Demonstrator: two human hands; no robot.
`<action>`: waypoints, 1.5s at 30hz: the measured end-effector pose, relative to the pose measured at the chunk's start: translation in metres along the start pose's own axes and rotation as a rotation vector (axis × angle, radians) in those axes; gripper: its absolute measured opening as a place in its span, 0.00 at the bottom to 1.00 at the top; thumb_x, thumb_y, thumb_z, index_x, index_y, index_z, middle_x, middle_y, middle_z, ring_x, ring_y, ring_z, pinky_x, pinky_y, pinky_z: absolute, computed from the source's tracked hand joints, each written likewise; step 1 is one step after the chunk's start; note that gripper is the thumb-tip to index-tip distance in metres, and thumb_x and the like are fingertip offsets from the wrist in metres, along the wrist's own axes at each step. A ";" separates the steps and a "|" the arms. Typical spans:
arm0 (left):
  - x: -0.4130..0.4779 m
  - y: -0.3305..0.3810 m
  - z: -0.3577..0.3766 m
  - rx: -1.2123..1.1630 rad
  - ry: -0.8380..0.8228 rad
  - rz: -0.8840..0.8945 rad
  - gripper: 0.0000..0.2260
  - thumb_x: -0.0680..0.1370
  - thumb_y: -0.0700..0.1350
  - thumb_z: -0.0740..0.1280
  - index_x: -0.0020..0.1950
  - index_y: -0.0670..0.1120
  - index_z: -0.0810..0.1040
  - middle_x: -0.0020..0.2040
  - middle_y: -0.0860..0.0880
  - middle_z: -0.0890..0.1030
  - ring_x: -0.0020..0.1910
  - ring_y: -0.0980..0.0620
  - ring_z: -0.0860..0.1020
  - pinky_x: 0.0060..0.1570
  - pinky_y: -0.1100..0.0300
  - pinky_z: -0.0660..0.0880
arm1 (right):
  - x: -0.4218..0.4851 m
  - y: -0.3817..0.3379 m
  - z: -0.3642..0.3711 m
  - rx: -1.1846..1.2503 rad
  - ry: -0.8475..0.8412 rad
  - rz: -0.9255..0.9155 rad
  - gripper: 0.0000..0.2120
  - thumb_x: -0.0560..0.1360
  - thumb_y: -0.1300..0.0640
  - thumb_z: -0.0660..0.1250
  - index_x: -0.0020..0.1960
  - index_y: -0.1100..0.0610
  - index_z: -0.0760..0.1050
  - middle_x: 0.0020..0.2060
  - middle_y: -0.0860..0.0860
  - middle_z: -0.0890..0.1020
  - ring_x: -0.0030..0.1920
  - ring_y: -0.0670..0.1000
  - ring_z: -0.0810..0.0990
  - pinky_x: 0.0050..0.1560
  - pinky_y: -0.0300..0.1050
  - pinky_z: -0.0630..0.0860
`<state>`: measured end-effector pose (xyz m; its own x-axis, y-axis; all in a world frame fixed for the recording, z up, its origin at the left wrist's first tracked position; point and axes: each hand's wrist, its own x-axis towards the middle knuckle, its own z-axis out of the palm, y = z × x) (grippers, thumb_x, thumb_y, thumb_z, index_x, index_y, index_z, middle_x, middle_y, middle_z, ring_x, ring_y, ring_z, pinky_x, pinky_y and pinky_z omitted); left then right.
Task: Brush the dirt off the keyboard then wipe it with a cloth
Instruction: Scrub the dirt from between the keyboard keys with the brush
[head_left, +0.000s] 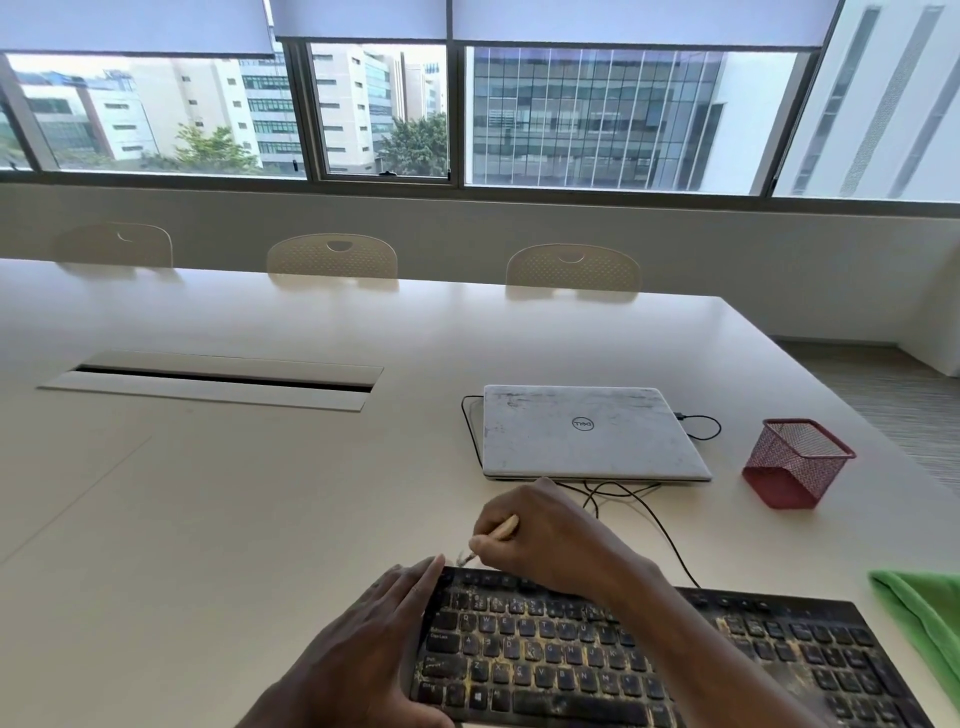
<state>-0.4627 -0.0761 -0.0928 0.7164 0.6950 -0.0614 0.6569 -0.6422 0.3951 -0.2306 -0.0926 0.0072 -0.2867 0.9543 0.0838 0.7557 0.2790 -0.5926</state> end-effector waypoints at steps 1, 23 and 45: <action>0.000 0.001 0.000 -0.003 -0.001 -0.002 0.60 0.66 0.78 0.69 0.77 0.58 0.30 0.73 0.69 0.32 0.74 0.66 0.35 0.65 0.78 0.29 | 0.001 0.002 0.002 -0.035 -0.002 0.012 0.07 0.76 0.55 0.70 0.46 0.56 0.86 0.37 0.46 0.85 0.33 0.45 0.81 0.31 0.32 0.73; 0.002 -0.008 0.006 -0.007 -0.006 -0.031 0.63 0.61 0.84 0.64 0.80 0.58 0.32 0.82 0.63 0.40 0.81 0.57 0.43 0.81 0.56 0.48 | 0.004 0.004 0.006 -0.009 -0.124 0.081 0.09 0.74 0.56 0.70 0.39 0.58 0.84 0.35 0.52 0.86 0.34 0.56 0.83 0.37 0.55 0.82; 0.000 -0.006 0.004 -0.058 0.043 -0.017 0.64 0.60 0.82 0.68 0.77 0.59 0.28 0.82 0.61 0.41 0.81 0.59 0.44 0.78 0.65 0.44 | 0.005 -0.001 0.015 0.077 -0.051 0.130 0.15 0.77 0.55 0.68 0.36 0.63 0.82 0.32 0.58 0.84 0.24 0.47 0.72 0.26 0.43 0.70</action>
<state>-0.4655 -0.0741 -0.0987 0.6934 0.7199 -0.0295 0.6536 -0.6112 0.4464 -0.2421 -0.0898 -0.0039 -0.2205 0.9747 -0.0368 0.7414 0.1429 -0.6557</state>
